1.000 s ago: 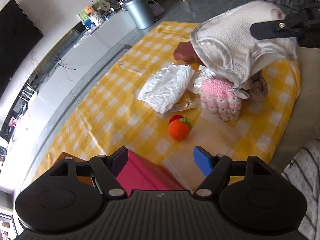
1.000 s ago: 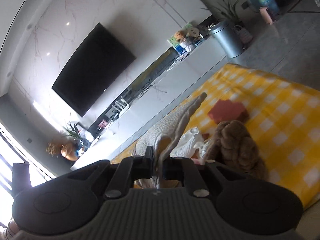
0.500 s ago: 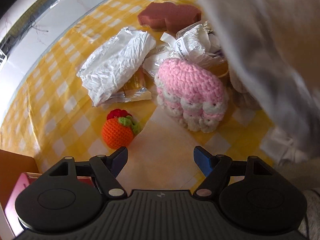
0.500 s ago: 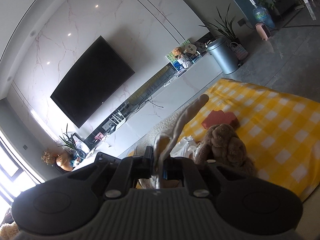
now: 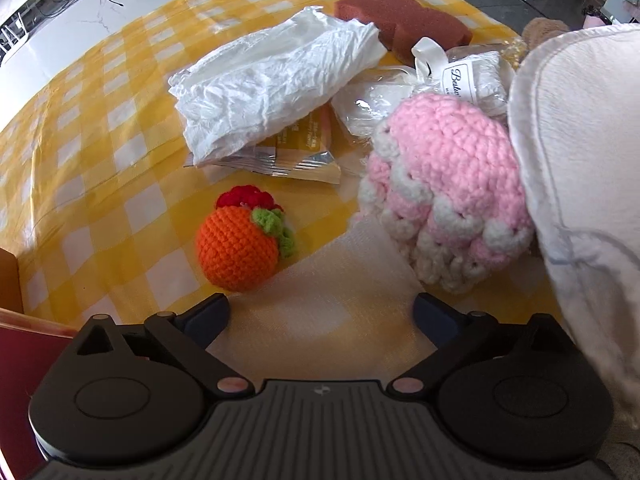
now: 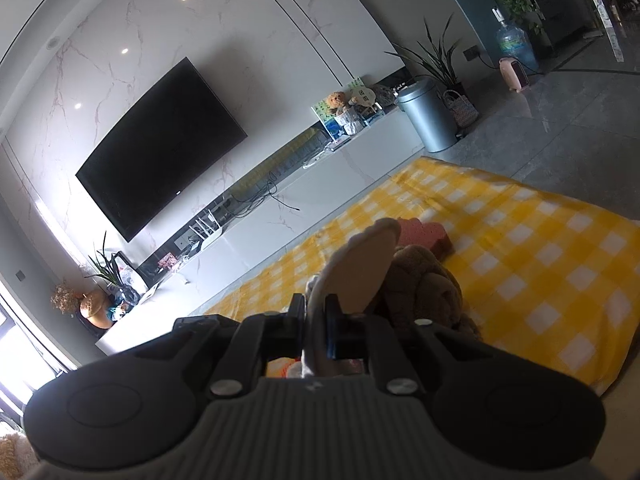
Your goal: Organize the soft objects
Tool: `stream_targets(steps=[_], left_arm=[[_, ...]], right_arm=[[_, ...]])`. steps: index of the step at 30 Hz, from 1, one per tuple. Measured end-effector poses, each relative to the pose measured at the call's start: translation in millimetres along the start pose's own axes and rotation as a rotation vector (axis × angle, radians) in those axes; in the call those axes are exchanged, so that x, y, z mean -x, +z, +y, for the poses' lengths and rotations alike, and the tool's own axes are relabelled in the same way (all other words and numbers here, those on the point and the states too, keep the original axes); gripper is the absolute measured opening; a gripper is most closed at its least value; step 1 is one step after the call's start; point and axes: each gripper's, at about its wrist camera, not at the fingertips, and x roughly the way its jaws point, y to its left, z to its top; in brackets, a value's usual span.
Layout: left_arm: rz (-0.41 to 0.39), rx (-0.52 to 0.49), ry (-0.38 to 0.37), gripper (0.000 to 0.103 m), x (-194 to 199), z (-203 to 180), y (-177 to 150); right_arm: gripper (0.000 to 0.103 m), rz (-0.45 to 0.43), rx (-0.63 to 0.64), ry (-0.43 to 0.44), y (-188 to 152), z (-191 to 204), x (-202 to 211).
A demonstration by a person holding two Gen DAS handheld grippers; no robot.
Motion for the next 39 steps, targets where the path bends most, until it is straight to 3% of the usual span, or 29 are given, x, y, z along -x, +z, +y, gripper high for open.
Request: stream_targets(steps=[1,2,3,4,9,16,19,21,25,33,39], left_arm=[[-0.006,0.006,-0.001,0.090,5,-1,-2],[-0.013,0.003,0.002,0.042,11,-4,-6],[-0.009,-0.006,-0.003,0.027,18,-11,-3],[0.004,-0.004,-0.013,0.006,20,-12,-5],[0.002,-0.058,-0.015,0.001,32,-19,-14],[-0.092,0.006,-0.138,0.001,91,-8,-25],[-0.037,0.005,-0.245,0.001,116,0,-31],[-0.029,0.002,-0.270,0.001,133,5,-37],[-0.099,-0.006,-0.289,0.001,167,13,-50],[-0.257,0.084,-0.404,0.001,230,42,-75],[-0.361,0.164,-0.358,0.001,264,72,-101]], right_arm=[[0.008,0.003,0.001,-0.008,-1,0,-1],[0.008,0.004,0.007,-0.011,-1,1,0],[0.008,0.005,0.013,-0.012,-1,2,1],[0.008,0.003,0.017,-0.013,-1,4,1],[0.008,-0.007,0.031,-0.019,-2,9,7],[0.008,-0.016,0.007,-0.027,-1,8,14],[0.008,-0.022,0.008,-0.030,2,11,19],[0.008,-0.029,0.009,-0.028,3,13,23],[0.008,-0.041,0.015,-0.018,3,24,31],[0.008,-0.074,0.079,0.034,5,66,49],[0.000,-0.093,0.139,0.068,5,107,55]])
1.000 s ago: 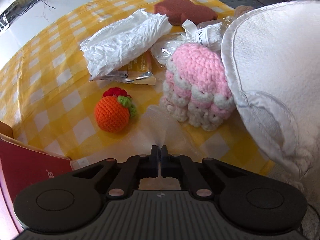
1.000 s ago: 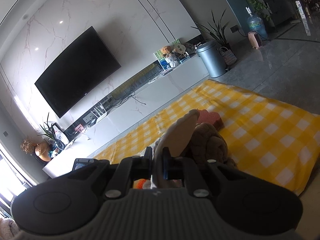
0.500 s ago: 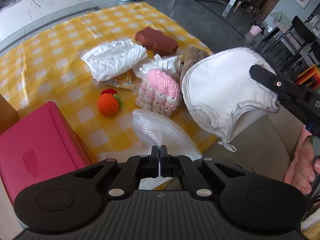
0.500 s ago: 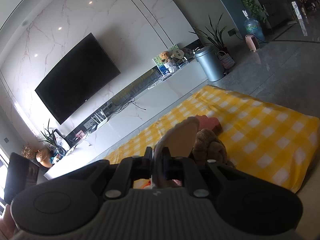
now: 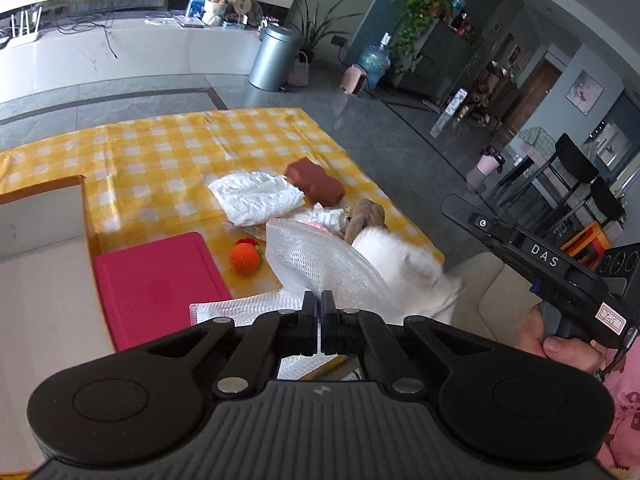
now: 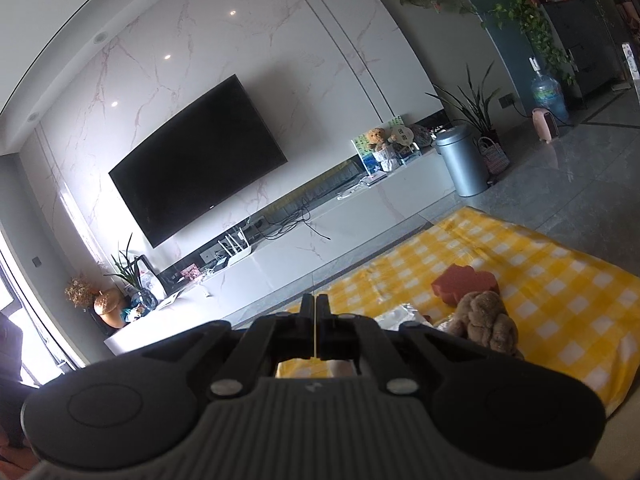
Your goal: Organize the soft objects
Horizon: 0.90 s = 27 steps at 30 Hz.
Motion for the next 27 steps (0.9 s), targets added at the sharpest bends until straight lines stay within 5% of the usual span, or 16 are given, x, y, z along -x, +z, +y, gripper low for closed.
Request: stream_targets(steps=[4,9,12,13,21,24,27], left_arm=[[-0.067,0.050,0.032,0.001,22,23,-9],[-0.078,0.101,0.024,0.001,30,49,-19],[-0.084,0.113,0.026,0.001,29,57,-21],[-0.087,0.121,0.023,0.001,27,59,-20],[-0.110,0.147,-0.026,0.001,28,72,-28],[-0.110,0.141,-0.024,0.001,25,74,-29],[-0.094,0.125,-0.015,0.001,19,73,-30]], right_arm=[[0.000,0.044,0.109,-0.038,-5,26,-12],[0.008,0.260,0.206,-0.117,-38,22,-35],[0.061,0.392,0.198,-0.085,-52,13,-51],[0.069,0.436,0.200,-0.072,-57,11,-59],[0.078,0.707,0.087,-0.119,-109,-11,-132],[0.091,0.782,0.287,-0.082,-130,8,-140],[0.091,0.799,0.463,-0.085,-147,30,-139]])
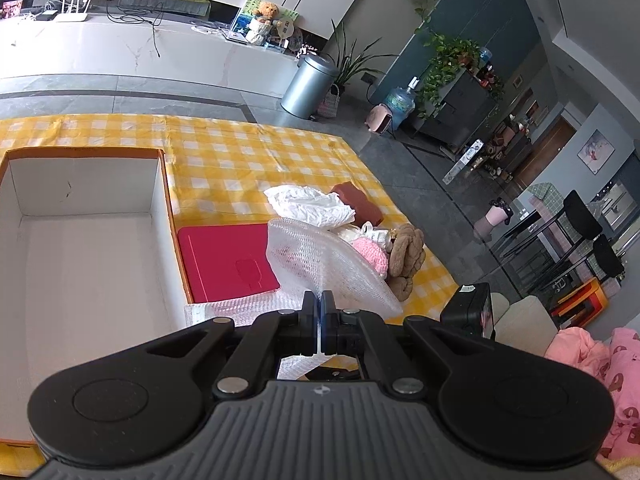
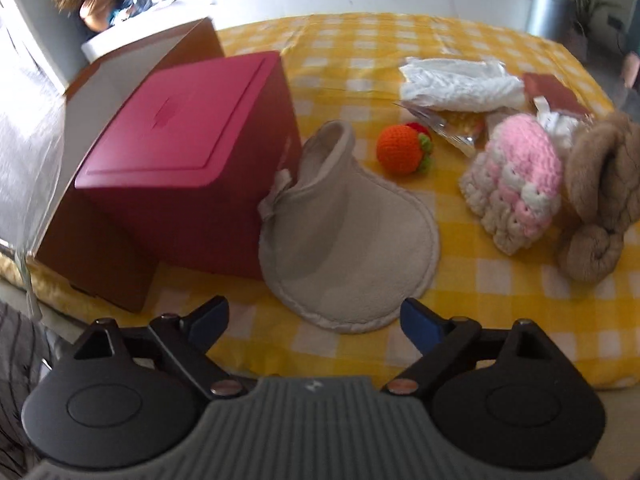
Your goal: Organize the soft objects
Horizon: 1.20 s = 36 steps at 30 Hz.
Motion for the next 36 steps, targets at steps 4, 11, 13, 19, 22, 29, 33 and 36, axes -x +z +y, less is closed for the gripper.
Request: stream_targets(steps=[4,11,13,19,22,29,33,36], left_arm=[[0.019,-0.010,0.000,0.001,-5,2,-2],[0.018,-0.010,0.019,0.001,0,8,-6],[0.017,0.001,0.019,0.001,-1,11,-6],[0.025,0.028,0.007,0.001,-3,14,-5],[0.025,0.024,0.010,0.001,-2,13,-6],[0.059,0.016,0.001,0.001,0,8,-8],[0.058,-0.016,0.048,0.001,7,5,-8],[0.055,-0.017,0.063,0.001,12,5,-8]], right_arm=[[0.091,0.002,0.070,-0.071,5,18,-10],[0.089,-0.050,0.007,-0.048,16,31,-36],[0.086,-0.026,0.018,-0.068,18,34,-43],[0.086,0.041,0.020,-0.127,18,37,-60],[0.085,0.041,0.039,-0.142,17,41,-62],[0.068,0.022,0.068,-0.148,8,46,-57],[0.056,0.029,0.101,-0.148,6,50,-56],[0.034,0.025,0.122,-0.173,3,53,-54]])
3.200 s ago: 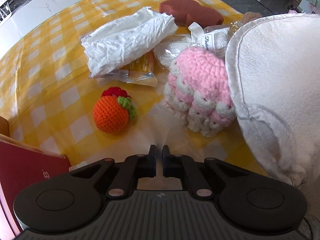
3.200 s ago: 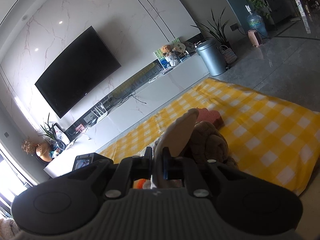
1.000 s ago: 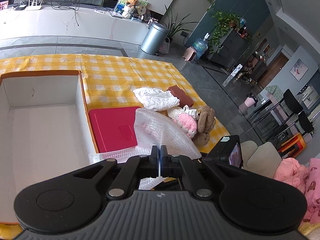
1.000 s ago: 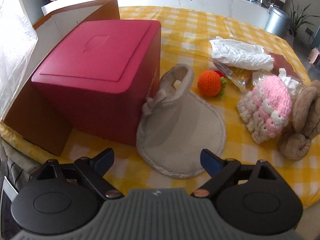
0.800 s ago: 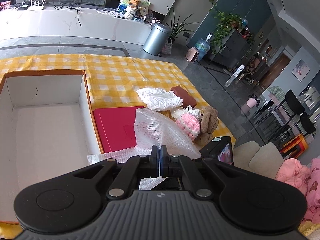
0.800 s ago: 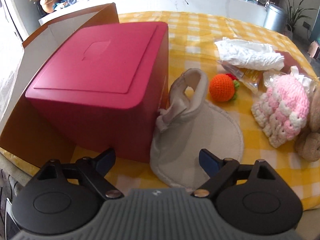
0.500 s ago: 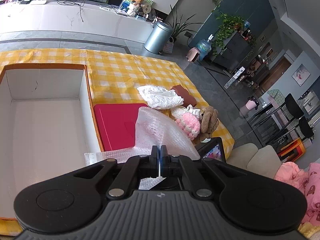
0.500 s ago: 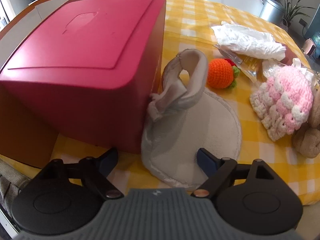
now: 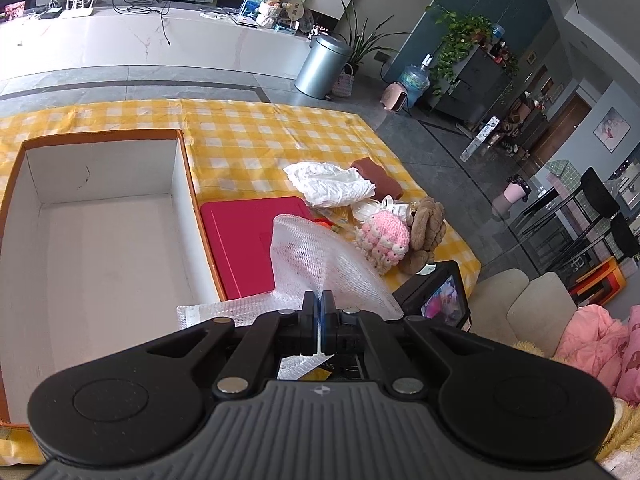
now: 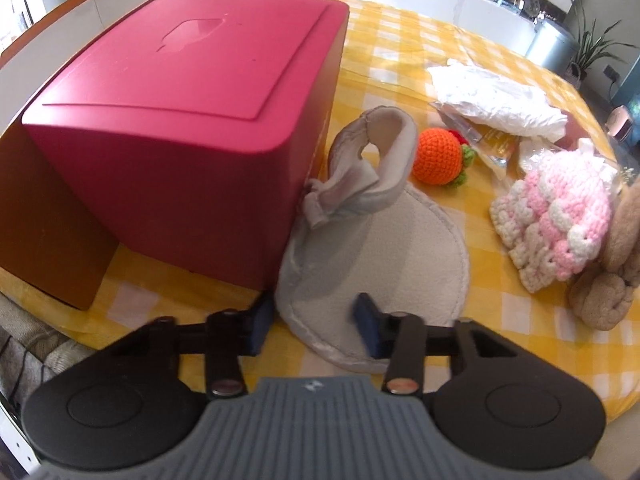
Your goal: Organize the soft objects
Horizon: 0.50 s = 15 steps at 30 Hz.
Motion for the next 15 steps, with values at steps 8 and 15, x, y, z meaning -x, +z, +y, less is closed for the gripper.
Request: stream_targets(steps=[8,15], left_arm=[[-0.008,0.004,0.005,0.001,7,3,0],[-0.028,0.003,0.015,0.001,16,6,2]], right_arm=[[0.001,-0.025,-0.046,0.004,-6,-7,13],[0.001,-0.127,-0.169,0.052,-7,-41,55]])
